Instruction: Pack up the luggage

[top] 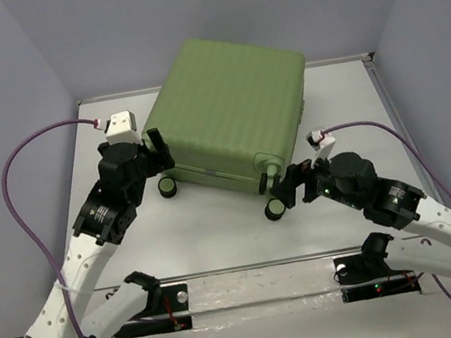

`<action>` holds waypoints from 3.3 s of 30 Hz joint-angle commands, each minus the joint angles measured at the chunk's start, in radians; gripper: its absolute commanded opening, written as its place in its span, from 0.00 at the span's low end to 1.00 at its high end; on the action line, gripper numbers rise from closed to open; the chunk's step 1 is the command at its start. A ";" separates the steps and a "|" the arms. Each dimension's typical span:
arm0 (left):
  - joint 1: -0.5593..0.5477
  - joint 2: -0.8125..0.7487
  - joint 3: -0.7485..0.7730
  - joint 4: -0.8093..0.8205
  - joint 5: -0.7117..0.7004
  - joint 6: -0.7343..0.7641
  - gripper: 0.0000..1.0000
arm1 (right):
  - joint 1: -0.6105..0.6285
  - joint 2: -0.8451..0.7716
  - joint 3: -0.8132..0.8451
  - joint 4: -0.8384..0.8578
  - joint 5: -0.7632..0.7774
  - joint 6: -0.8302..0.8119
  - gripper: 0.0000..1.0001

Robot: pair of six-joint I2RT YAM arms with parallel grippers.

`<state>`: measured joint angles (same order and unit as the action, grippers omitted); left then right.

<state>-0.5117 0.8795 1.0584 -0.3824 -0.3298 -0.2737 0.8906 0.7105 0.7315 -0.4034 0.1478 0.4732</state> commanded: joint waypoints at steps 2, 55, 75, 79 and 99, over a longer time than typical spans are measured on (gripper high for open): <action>0.107 -0.008 0.005 -0.067 -0.088 0.054 0.96 | 0.031 0.089 0.141 0.041 -0.030 0.013 1.00; 0.024 0.096 -0.193 0.115 0.448 0.038 0.06 | 0.137 -0.062 0.379 -0.326 0.599 0.013 0.47; -0.031 0.003 -0.293 0.201 0.584 -0.005 0.06 | -0.860 0.697 0.466 0.181 -0.351 -0.076 0.07; -0.105 -0.008 -0.291 0.218 0.607 -0.009 0.06 | -0.860 0.943 0.578 0.262 -0.609 -0.030 0.07; -0.502 0.064 -0.222 0.477 0.425 -0.211 0.06 | -0.611 1.634 1.734 0.026 -0.939 0.111 0.98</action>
<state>-0.9432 0.9306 0.7589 -0.2882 -0.1749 -0.6388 0.0879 2.4416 2.3402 -0.3439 -0.5049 0.4950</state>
